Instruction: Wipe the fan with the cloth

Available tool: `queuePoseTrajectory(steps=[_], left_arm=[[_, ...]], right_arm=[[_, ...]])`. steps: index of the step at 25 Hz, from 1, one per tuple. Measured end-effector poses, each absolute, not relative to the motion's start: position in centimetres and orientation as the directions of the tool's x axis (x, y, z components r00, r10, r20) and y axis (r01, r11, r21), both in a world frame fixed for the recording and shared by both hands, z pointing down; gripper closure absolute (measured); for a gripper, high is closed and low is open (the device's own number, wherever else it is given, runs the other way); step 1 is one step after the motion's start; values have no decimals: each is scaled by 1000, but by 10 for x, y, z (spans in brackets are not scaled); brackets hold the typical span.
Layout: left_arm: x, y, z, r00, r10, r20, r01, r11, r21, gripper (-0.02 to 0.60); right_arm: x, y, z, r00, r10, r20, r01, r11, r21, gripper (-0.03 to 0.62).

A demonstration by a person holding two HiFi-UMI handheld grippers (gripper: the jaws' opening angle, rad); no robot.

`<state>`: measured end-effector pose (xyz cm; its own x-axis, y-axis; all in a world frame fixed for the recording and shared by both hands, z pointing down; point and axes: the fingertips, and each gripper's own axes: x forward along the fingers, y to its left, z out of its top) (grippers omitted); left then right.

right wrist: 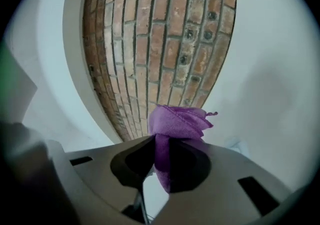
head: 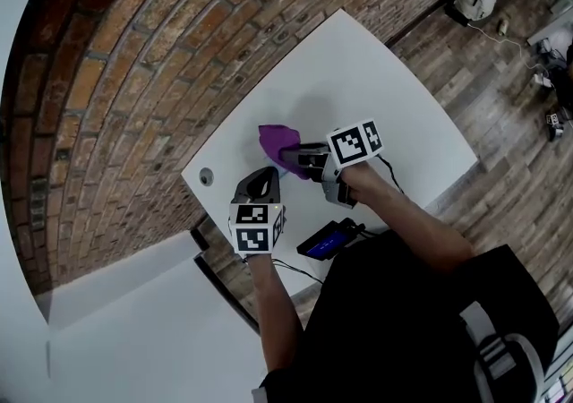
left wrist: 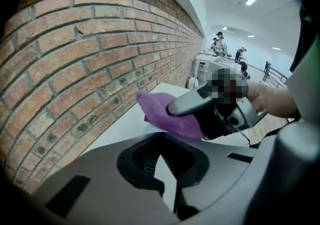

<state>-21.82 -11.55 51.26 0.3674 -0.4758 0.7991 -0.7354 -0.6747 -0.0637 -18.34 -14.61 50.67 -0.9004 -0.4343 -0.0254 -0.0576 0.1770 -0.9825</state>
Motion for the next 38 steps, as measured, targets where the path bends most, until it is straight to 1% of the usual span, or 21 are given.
queuePoseTrajectory(steps=[5, 7, 9, 11, 13, 15, 16, 18, 21, 23, 25, 28, 30, 33, 34, 36, 38], left_arm=[[-219, -117, 512, 363, -474, 803, -731, -679, -70, 581], [-219, -117, 512, 363, -475, 802, -731, -678, -70, 581], [-219, -116, 511, 364, -475, 801, -734, -676, -68, 581], [-219, -116, 511, 365, -476, 800, -737, -673, -64, 581], [-219, -115, 511, 367, -475, 800, -739, -671, -60, 581], [-219, -115, 511, 369, -475, 799, -739, -671, -57, 581], [-219, -114, 512, 369, -475, 799, -738, -672, -58, 581], [-218, -115, 511, 370, -475, 798, -737, -674, -59, 581], [-217, -116, 511, 373, -474, 798, -735, -675, -58, 581], [-217, -115, 511, 372, -473, 799, -735, -675, -57, 581], [-217, -114, 511, 374, -471, 799, -736, -675, -53, 581], [-216, -114, 512, 374, -468, 801, -734, -677, -53, 581], [-217, -115, 511, 371, -471, 800, -734, -676, -57, 581], [-217, -114, 511, 369, -472, 801, -734, -676, -61, 581], [-216, -113, 512, 368, -471, 802, -734, -677, -61, 581], [-216, -112, 512, 370, -471, 801, -734, -677, -59, 581], [-216, -113, 511, 373, -475, 797, -735, -675, -59, 581]], right_arm=[[-177, -152, 540, -840, -542, -3, -32, 55, -998, 533], [-176, -152, 558, -833, -553, 26, -34, 4, -999, 533], [-180, -148, 575, -841, -539, 54, -43, -33, -999, 533], [-183, -144, 586, -854, -513, 85, -77, -38, -996, 533], [-180, -143, 592, -858, -496, 134, -142, -22, -990, 533], [-169, -145, 593, -844, -507, 178, -201, -11, -980, 533], [-162, -147, 587, -832, -526, 176, -204, -5, -979, 533], [-152, -152, 565, -817, -564, 123, -166, 26, -986, 533], [-161, -151, 536, -838, -544, 27, -79, 73, -994, 533], [-173, -148, 540, -849, -528, 30, -66, 50, -997, 533], [-176, -147, 558, -840, -539, 66, -76, -4, -997, 533], [-180, -143, 582, -842, -524, 129, -129, -37, -991, 533], [-182, -142, 595, -844, -502, 187, -211, -10, -977, 533], [-175, -137, 623, -832, -451, 323, -368, 12, -930, 533], [-170, -136, 630, -822, -445, 354, -399, 7, -917, 533], [-159, -138, 627, -807, -471, 356, -401, -5, -916, 533], [-154, -145, 604, -810, -511, 286, -340, 12, -940, 533]])
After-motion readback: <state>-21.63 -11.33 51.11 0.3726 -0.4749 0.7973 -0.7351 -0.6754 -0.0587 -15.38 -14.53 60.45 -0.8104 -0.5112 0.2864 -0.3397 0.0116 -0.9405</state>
